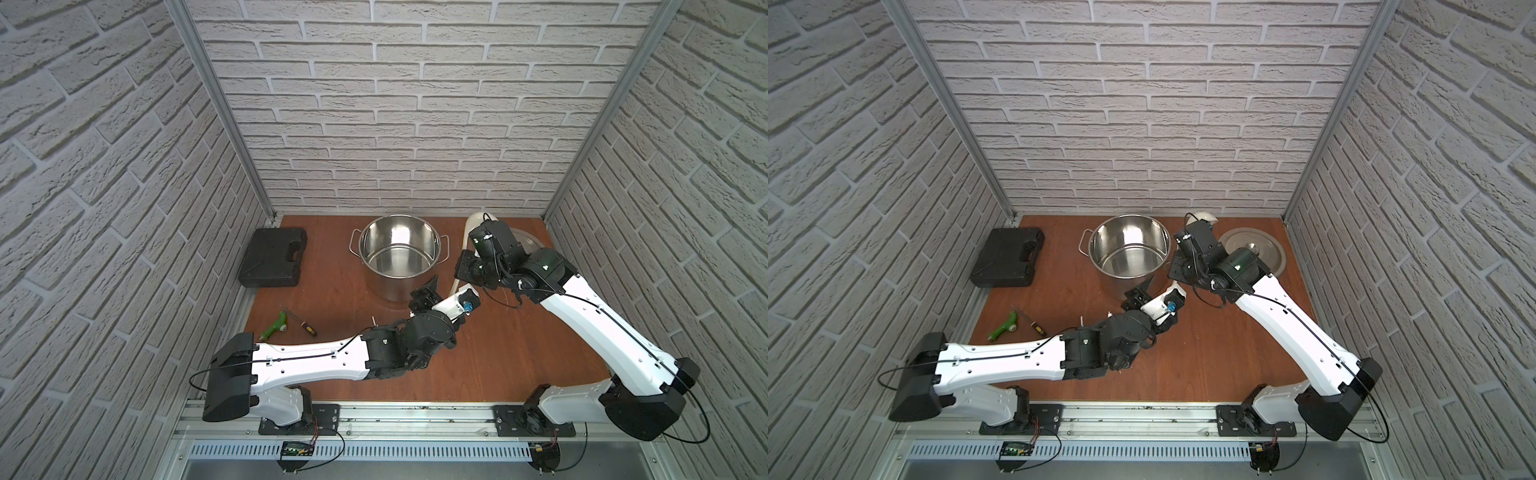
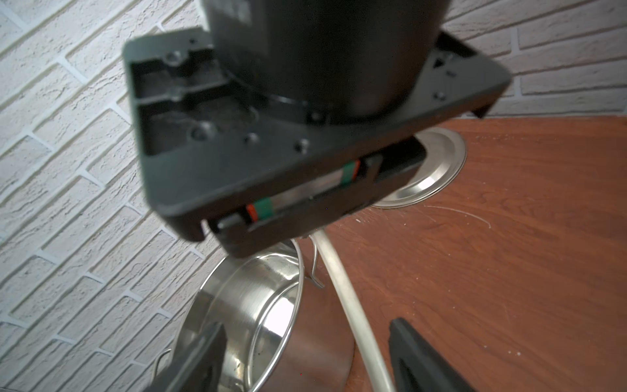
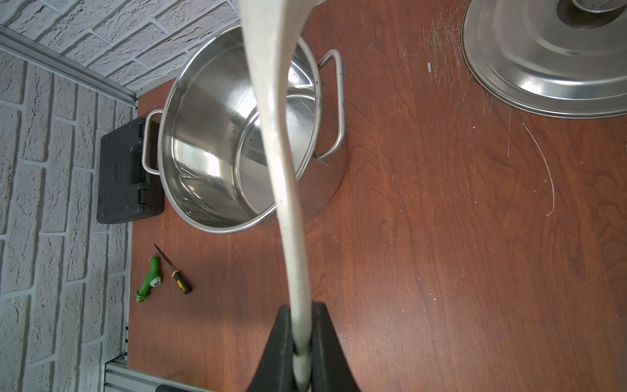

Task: Stir the soup with a spoon
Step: Adjust the spoon.

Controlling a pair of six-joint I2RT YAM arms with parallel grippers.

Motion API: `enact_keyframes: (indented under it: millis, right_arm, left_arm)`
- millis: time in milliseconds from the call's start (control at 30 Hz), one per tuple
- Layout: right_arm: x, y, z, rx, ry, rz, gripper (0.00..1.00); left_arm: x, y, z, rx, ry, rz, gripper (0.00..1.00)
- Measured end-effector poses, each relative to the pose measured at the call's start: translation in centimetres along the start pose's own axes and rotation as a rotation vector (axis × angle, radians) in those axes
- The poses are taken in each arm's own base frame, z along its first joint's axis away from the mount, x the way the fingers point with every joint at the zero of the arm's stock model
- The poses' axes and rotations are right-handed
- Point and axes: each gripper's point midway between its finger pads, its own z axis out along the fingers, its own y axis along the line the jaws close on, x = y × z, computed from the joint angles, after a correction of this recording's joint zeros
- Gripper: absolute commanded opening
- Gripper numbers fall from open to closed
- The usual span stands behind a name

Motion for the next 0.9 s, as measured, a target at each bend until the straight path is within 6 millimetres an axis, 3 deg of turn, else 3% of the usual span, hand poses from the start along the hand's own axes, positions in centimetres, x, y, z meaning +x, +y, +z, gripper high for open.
enact_keyframes:
  millis: [167,367,467,667,767,900]
  right_arm:
    - [-0.3,0.3,0.0,-0.014,-0.011,0.019,0.03]
    - [-0.4,0.7,-0.1,-0.027,-0.019,0.034,0.02]
    - [-0.3,0.8,-0.1,-0.030,-0.017,0.037,0.03]
    - [0.2,0.9,-0.2,-0.030,-0.002,0.032,0.03]
    - [0.3,0.9,-0.2,-0.030,0.000,0.032,0.03]
    - [0.3,1.0,-0.2,-0.031,0.000,0.039,0.03]
  left_arm:
    - [0.3,0.0,0.2,0.008,0.007,-0.039,0.49]
    - [0.7,-0.2,0.5,0.029,0.021,-0.065,0.39]
    - [1.0,-0.3,0.6,0.036,0.029,-0.061,0.43]
    - [2.1,0.1,1.2,0.005,0.066,-0.058,0.63]
    - [2.4,0.4,1.3,-0.014,0.077,-0.059,0.63]
    - [2.7,0.5,1.3,-0.022,0.083,-0.063,0.53]
